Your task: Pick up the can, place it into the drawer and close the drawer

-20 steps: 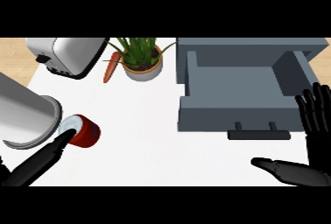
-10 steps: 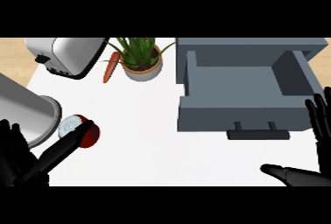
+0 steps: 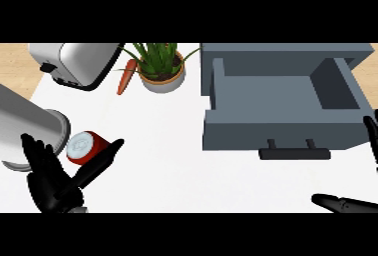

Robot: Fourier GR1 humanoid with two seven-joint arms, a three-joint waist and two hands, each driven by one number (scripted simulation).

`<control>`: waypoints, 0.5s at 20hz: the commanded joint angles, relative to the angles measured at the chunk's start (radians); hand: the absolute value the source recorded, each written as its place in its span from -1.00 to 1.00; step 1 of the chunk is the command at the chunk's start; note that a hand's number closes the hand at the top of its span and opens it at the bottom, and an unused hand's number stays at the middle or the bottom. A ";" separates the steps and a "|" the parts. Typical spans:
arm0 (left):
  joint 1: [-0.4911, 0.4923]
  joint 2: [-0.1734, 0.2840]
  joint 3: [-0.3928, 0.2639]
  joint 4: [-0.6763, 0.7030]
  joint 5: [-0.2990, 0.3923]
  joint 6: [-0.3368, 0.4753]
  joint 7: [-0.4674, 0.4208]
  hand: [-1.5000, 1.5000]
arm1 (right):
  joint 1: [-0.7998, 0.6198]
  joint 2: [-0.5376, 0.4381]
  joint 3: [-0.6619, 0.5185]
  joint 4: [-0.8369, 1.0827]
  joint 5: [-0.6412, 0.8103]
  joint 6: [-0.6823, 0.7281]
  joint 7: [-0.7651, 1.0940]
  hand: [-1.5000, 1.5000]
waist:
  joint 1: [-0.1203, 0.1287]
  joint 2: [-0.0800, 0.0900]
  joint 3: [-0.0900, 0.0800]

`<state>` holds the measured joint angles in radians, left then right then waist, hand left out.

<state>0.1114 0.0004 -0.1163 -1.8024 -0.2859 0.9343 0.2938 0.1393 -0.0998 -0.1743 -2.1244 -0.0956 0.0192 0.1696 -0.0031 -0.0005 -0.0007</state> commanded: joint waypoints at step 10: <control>0.034 0.000 0.024 0.263 0.398 0.080 -0.419 -1.00 | 0.010 0.024 -0.006 -0.039 0.011 0.012 0.024 -1.00 | 0.004 0.000 0.000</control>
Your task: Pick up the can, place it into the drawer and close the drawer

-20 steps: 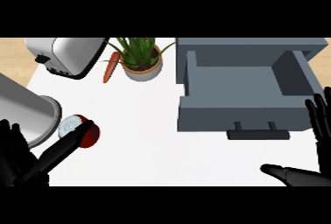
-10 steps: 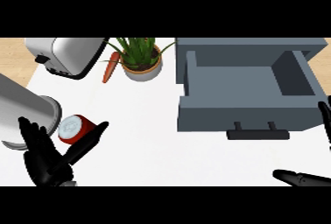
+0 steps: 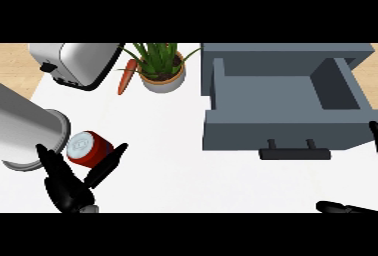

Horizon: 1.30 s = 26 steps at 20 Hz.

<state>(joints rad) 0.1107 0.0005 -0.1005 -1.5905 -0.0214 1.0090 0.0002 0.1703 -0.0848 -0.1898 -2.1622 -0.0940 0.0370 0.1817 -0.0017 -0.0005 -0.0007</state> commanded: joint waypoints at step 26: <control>-0.221 0.027 0.326 0.696 0.527 -0.333 -0.631 -1.00 | 0.074 0.046 -0.057 -0.096 -0.019 0.094 0.021 -1.00 | -0.002 0.000 0.001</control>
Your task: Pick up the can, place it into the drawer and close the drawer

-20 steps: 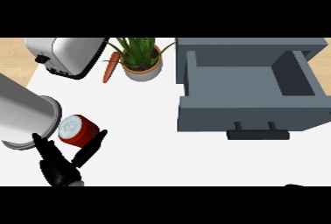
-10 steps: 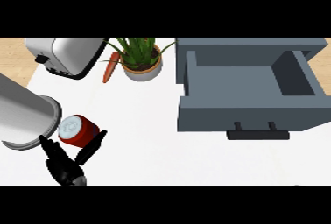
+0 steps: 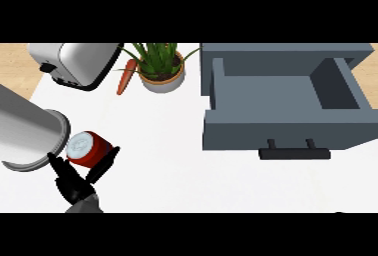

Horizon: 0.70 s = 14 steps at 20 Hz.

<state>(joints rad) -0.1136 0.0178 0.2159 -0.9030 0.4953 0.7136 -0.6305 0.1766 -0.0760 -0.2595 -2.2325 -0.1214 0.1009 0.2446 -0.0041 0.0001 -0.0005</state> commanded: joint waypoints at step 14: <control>-0.218 0.097 0.076 0.376 0.030 -0.316 -0.122 1.00 | -0.014 0.044 0.033 0.003 0.063 0.004 -0.013 -1.00 | -0.005 0.002 0.000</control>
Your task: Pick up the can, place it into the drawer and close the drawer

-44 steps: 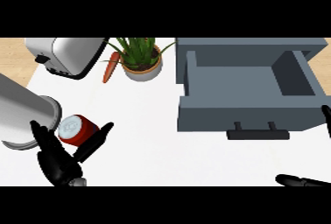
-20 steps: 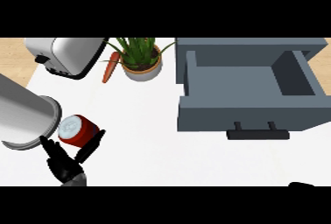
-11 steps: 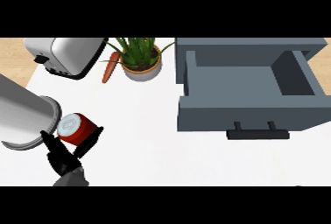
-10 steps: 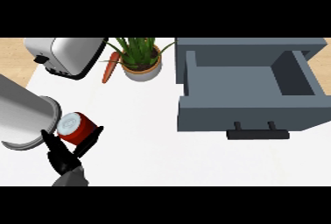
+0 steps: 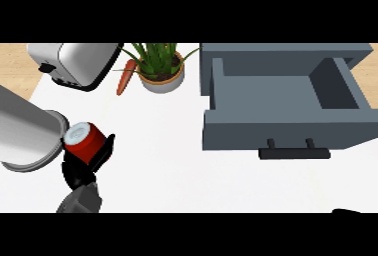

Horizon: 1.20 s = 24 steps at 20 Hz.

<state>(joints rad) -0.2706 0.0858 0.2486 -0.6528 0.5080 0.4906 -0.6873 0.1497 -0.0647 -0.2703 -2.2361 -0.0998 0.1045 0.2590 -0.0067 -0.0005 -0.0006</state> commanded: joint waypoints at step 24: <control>-0.343 0.004 -0.249 0.082 -0.190 -0.453 0.187 1.00 | -0.023 -0.036 -0.065 -0.011 -0.020 0.014 -0.003 -1.00 | 0.003 -0.002 0.001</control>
<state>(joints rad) -0.6122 0.0955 0.0226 -0.4854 0.3280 0.0513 -0.5853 0.1037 -0.0909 -0.3106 -2.2228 -0.0932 0.1004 0.2566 -0.0147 0.0020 -0.0005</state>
